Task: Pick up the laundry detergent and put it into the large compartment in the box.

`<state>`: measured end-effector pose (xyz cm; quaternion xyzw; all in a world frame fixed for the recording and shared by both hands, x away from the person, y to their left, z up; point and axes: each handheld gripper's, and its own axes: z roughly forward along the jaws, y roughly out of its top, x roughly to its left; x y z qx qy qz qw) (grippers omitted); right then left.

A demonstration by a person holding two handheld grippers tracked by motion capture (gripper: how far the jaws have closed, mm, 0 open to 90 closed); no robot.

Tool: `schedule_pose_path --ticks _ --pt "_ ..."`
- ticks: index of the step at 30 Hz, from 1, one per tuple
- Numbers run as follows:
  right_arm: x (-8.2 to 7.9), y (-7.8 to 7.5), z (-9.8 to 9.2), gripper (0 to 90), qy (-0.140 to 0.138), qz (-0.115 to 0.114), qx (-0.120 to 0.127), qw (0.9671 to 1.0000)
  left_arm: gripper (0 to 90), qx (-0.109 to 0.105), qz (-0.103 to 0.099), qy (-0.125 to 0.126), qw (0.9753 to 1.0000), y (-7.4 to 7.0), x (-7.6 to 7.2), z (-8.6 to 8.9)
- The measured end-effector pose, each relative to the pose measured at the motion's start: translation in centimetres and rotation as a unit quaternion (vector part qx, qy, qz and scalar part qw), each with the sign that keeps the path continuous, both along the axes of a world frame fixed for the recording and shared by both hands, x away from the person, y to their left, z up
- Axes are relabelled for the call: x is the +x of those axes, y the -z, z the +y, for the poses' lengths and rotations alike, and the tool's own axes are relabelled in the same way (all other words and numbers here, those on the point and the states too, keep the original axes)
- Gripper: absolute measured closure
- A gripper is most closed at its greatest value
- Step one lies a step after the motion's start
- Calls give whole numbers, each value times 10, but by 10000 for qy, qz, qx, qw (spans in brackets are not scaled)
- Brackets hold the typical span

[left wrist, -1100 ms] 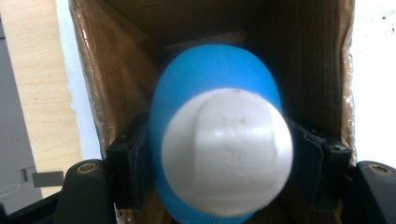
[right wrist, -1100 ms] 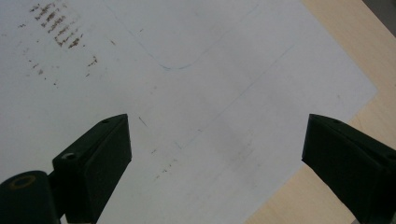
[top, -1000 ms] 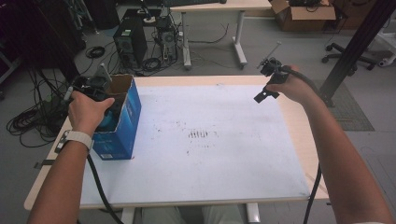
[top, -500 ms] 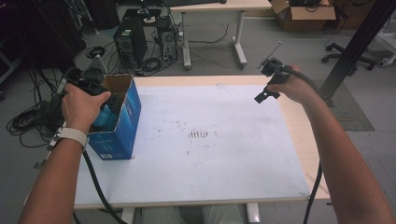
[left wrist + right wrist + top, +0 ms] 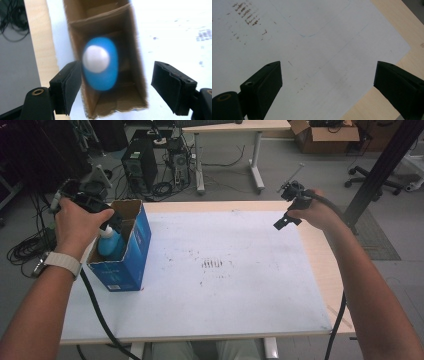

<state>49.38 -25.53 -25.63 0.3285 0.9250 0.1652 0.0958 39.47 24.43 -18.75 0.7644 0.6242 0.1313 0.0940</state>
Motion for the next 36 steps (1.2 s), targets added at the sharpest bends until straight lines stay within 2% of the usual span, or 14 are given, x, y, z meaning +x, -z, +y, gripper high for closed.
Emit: schedule_pose_path --ticks 3,7,10,13,16,17,20,22,28,32,36 --pt "0 -1 1 81 -6 -9 -4 10000 241 9 -2 225 9997 -8 -4 -10" --pt "-1 -2 1 81 -8 -13 -6 10000 240 -33 -113 449 9989 -18 -10 -22" --pt "-2 -2 1 81 -6 -17 -3 10000 241 -89 -175 644 9977 -24 -16 -31" --pt "-3 -3 1 81 -9 -29 4 10000 241 -86 -213 916 9955 -27 -23 -44" --pt "-3 -3 1 80 -5 -22 -2 10000 242 -54 -197 1269 9917 -29 -31 -59" --pt "-3 -3 2 81 -3 -24 0 10000 243 -69 -214 1314 9911 -30 -33 -62" --pt "-4 -2 3 81 -25 -16 -1 10000 244 -93 -234 1588 9870 -31 -40 -74" --pt "-4 -2 3 81 -31 -16 -8 10000 238 -87 -258 1801 9833 -32 -44 -81" --pt "-5 -3 3 81 -23 -27 -7 10000 209 -99 -260 2172 9757 -32 -53 -96" --pt "-5 -5 3 81 -25 -41 -4 10000 136 -166 -253 2331 9720 -32 -58 -104" --pt "-6 -5 4 81 -22 -37 -5 10000 70 -216 -208 2415 9699 -30 -61 -107"
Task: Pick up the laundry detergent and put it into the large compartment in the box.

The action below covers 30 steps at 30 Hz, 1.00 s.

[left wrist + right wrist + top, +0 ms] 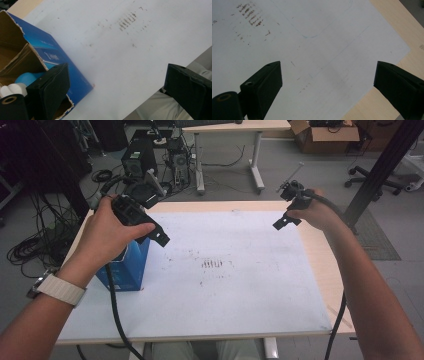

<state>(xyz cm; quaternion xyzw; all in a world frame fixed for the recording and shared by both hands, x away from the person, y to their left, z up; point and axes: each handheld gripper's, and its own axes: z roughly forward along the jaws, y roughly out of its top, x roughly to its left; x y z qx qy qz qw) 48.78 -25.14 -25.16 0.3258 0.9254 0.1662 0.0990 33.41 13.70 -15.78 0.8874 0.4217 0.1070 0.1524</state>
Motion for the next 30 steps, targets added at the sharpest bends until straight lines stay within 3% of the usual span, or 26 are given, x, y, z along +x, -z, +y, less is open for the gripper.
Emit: schedule_pose_path --ticks 14,30 --pt "-1 -2 2 81 -36 -26 26 10000 69 -68 -5 245 9997 3 -9 -12" --pt "0 1 5 81 -63 -22 33 10000 74 -52 5 242 9997 6 -9 -14"
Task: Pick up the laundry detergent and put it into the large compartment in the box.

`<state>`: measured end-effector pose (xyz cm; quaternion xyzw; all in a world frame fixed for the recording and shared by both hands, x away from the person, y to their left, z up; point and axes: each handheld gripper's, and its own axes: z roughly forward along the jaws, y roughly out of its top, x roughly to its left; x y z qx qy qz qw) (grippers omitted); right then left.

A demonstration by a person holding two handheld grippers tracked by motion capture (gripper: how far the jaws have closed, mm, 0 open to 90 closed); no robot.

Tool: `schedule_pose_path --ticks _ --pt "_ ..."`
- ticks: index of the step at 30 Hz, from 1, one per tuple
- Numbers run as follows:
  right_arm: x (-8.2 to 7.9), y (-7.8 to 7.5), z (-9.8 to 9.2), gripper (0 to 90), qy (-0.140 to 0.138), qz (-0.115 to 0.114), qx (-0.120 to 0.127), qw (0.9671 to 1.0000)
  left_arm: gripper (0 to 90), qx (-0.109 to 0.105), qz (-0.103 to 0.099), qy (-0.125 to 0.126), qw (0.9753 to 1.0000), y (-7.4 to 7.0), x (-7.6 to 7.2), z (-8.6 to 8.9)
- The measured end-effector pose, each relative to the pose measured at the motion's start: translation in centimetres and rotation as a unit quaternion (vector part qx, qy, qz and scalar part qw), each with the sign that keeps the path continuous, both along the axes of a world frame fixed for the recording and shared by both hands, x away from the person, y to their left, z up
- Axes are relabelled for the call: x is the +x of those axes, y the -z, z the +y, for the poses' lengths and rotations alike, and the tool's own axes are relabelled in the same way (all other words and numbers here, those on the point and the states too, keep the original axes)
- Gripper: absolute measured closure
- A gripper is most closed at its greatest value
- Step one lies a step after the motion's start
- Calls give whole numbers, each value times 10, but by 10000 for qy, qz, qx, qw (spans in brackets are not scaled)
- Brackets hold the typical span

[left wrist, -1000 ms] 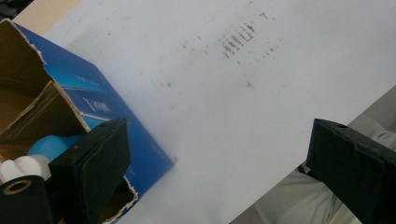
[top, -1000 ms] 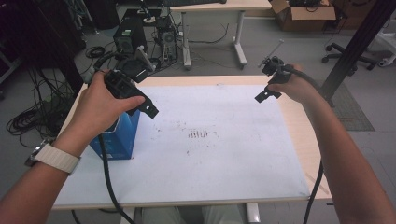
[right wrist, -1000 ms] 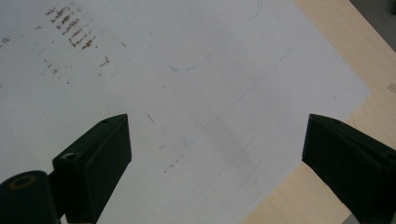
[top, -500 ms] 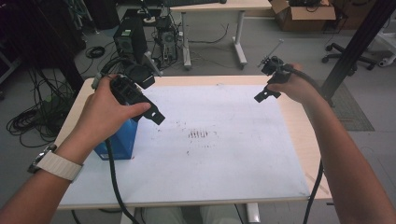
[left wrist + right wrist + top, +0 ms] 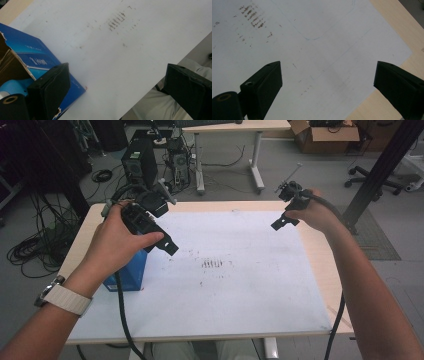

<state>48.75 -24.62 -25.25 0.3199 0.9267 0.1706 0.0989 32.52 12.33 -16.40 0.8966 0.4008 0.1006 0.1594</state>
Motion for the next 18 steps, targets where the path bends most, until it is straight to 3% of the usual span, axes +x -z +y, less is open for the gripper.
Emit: schedule_pose_path --ticks 18 --pt "-1 -2 -1 81 17 -22 -9 10000 75 18 -25 5 10000 0 0 2"
